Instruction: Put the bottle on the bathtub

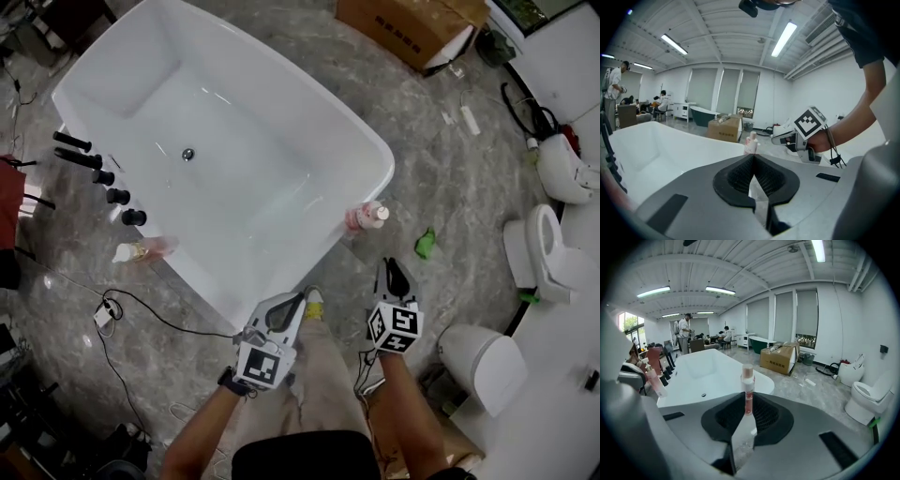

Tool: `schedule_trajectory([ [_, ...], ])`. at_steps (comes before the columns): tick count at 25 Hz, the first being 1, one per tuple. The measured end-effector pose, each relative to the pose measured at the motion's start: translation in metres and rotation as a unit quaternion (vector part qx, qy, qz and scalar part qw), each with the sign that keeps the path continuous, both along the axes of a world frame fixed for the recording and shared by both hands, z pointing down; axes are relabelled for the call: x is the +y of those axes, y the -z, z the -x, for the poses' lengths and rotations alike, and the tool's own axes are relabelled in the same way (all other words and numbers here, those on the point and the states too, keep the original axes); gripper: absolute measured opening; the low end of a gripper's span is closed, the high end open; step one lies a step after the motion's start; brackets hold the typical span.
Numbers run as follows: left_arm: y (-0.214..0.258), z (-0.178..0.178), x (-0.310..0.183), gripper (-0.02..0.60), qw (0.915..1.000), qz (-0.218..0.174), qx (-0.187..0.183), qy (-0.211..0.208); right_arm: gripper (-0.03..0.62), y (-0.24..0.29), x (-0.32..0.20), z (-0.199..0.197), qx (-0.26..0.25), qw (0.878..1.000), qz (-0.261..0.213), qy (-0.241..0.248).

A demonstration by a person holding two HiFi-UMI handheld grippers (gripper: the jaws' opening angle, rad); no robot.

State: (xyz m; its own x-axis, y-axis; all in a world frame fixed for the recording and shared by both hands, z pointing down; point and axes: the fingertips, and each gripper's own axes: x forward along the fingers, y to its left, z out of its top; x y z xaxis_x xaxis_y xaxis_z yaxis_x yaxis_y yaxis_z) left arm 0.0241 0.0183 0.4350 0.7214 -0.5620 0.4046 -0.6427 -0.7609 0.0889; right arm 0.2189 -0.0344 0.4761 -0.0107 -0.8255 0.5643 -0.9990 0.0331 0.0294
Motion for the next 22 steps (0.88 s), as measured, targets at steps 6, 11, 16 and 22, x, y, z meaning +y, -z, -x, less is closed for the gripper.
schedule_trajectory([
  [6,0.09,0.033,0.019,0.017,0.9992,-0.029,0.009,-0.026,0.002,0.086,0.051,0.044,0.001,1.0,0.003,0.015],
  [11,0.148,0.052,0.045,0.017,0.998,-0.046,-0.002,-0.042,0.002,0.152,0.106,0.078,-0.017,0.999,-0.018,0.024],
  [16,0.206,0.052,0.048,0.017,0.9944,-0.088,0.005,-0.058,0.002,0.207,0.136,0.087,-0.024,0.999,-0.043,0.011],
  [22,0.242,0.07,0.053,0.017,0.9925,-0.103,0.04,-0.052,0.001,0.231,0.165,0.096,-0.02,0.998,-0.065,-0.008],
])
